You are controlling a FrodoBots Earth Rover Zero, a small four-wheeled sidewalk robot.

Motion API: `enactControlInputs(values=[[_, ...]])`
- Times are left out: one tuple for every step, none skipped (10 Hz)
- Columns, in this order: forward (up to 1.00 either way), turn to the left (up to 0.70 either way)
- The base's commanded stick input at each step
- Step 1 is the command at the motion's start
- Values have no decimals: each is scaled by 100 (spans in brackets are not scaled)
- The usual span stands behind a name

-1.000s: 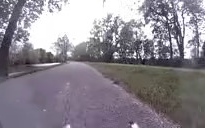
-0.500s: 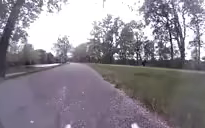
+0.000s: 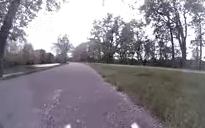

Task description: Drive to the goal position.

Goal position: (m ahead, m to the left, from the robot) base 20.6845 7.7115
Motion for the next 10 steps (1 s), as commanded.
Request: enactControlInputs(values=[[85, 0], [85, 0], [85, 0], [85, 0], [89, 0], [100, 0], [100, 0], [100, 0], [100, 22], [100, 40]])
